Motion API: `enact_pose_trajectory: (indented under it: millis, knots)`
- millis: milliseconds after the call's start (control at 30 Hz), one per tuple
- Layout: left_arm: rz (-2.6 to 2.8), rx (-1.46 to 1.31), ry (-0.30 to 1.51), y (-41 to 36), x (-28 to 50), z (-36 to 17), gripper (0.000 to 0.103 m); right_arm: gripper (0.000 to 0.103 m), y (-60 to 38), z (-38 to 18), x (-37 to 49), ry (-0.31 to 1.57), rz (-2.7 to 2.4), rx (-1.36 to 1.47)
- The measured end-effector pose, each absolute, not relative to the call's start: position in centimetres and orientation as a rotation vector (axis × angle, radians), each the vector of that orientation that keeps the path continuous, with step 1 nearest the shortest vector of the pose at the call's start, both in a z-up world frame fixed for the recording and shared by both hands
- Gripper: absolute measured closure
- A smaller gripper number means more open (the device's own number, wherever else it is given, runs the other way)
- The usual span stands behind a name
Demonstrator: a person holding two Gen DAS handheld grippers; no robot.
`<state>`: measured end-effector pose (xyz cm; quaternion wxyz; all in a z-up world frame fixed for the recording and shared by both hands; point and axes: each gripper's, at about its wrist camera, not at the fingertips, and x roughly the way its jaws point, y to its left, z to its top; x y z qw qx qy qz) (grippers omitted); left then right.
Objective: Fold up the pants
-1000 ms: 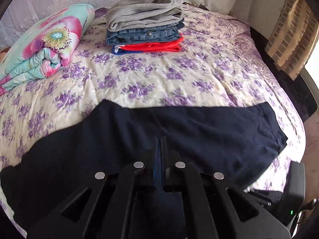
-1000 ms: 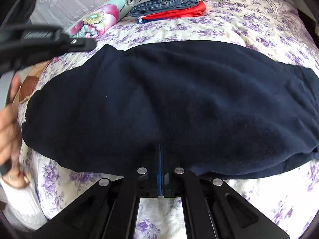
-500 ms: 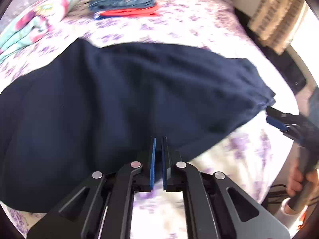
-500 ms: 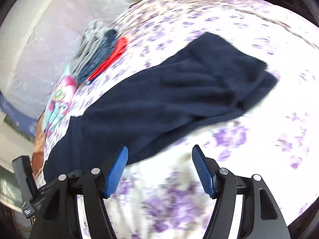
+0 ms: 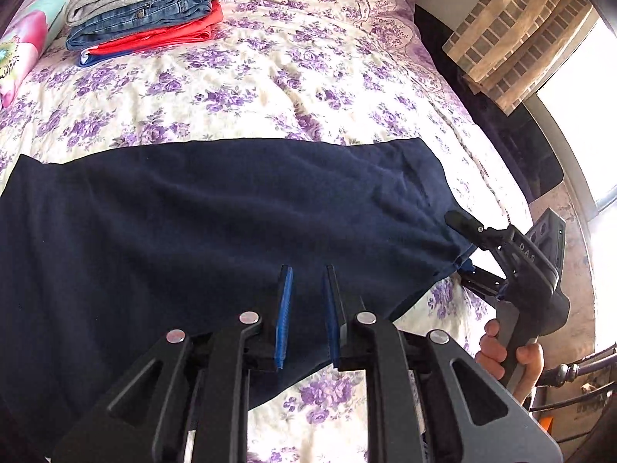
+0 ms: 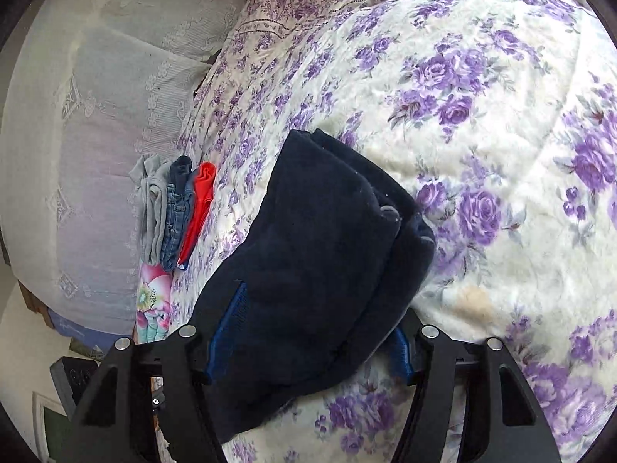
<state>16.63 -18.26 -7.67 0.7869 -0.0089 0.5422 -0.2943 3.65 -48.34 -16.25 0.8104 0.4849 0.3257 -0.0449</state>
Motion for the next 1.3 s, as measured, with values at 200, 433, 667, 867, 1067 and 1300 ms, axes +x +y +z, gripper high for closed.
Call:
enact_pose_trajectory:
  millis: [200,433,667,867,1067,1300]
  knots:
    - [-0.620,0.036,1.181,-23.2,20.0,-8.6,0.088,0.083,-49.4,-17.8,2.4,0.684,-0.114,1.044]
    - [-0.585,0.084,1.191,-26.2,20.2,-12.5,0.072,0.083,-49.1,-17.6,2.7,0.695,-0.138,1.013]
    - [-0.635,0.089,1.161,-25.1,14.1,-12.2,0.067,0.083,-48.6,-17.6,2.9,0.693,-0.154,0.993]
    - [-0.567,0.084,1.135,-25.2,14.6,-12.8,0.088,0.083,-48.4,-17.6,2.9,0.689,-0.160,0.975]
    - [-0.578,-0.036,1.117,-23.5,14.6,-12.7,0.103,0.083,-48.4,-17.6,2.8,0.686,-0.159,0.941]
    - [-0.535,0.061,1.095,-24.8,13.6,-13.2,0.103,0.082,-47.9,-16.9,3.2,0.708,-0.194,0.890]
